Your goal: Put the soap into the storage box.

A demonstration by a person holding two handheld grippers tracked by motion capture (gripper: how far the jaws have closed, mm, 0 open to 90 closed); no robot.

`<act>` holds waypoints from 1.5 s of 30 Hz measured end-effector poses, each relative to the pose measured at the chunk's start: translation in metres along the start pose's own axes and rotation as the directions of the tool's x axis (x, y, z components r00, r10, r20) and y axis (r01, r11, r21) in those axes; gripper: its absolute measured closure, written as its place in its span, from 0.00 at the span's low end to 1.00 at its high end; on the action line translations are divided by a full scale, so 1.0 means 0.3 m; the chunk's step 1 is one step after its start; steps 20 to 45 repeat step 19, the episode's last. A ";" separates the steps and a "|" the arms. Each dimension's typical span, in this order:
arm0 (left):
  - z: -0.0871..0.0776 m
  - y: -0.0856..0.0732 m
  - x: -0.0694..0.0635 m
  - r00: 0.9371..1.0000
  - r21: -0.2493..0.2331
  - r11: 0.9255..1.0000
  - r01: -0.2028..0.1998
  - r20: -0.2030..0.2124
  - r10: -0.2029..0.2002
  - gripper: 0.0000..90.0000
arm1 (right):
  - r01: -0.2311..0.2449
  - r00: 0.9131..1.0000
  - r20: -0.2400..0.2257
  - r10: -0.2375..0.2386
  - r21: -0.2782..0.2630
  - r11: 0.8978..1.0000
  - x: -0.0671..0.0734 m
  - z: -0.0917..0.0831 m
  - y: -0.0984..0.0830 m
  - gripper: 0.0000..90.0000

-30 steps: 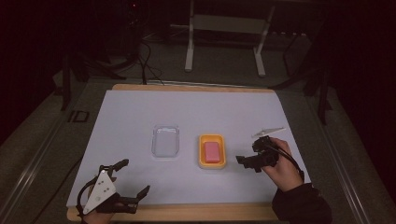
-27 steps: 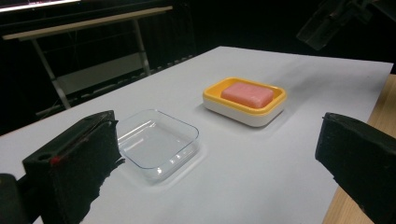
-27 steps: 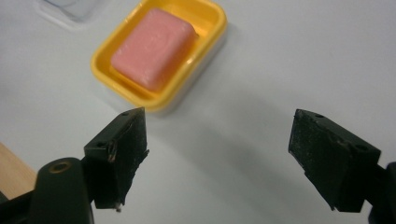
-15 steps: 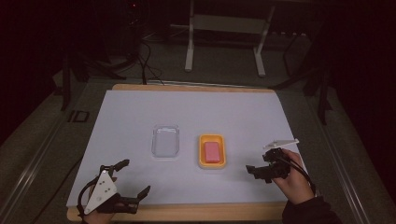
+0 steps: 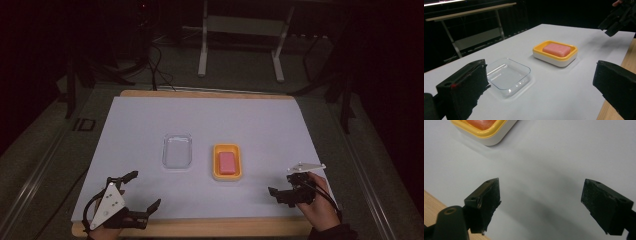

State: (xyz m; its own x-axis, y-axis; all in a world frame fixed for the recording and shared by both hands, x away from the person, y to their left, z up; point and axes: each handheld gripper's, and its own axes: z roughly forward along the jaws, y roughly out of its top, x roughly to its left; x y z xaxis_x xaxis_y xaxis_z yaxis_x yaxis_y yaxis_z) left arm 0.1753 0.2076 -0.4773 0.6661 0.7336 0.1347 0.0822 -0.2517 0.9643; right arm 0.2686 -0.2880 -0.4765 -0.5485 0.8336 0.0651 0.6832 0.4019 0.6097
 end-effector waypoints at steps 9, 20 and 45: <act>0.005 0.000 -0.006 1.000 0.008 1.000 -0.002 0.014 0.002 0.00 | -0.025 0.998 0.048 0.027 -0.038 0.999 -0.018 0.012 -0.039 0.18; 0.009 -0.002 -0.005 1.000 0.015 1.000 0.000 0.014 0.000 0.00 | -0.017 0.999 0.047 0.019 -0.030 0.999 -0.016 0.025 -0.037 0.18; 0.009 -0.002 -0.005 1.000 0.015 1.000 0.000 0.014 0.000 0.00 | -0.017 0.999 0.047 0.019 -0.030 0.999 -0.016 0.025 -0.037 0.18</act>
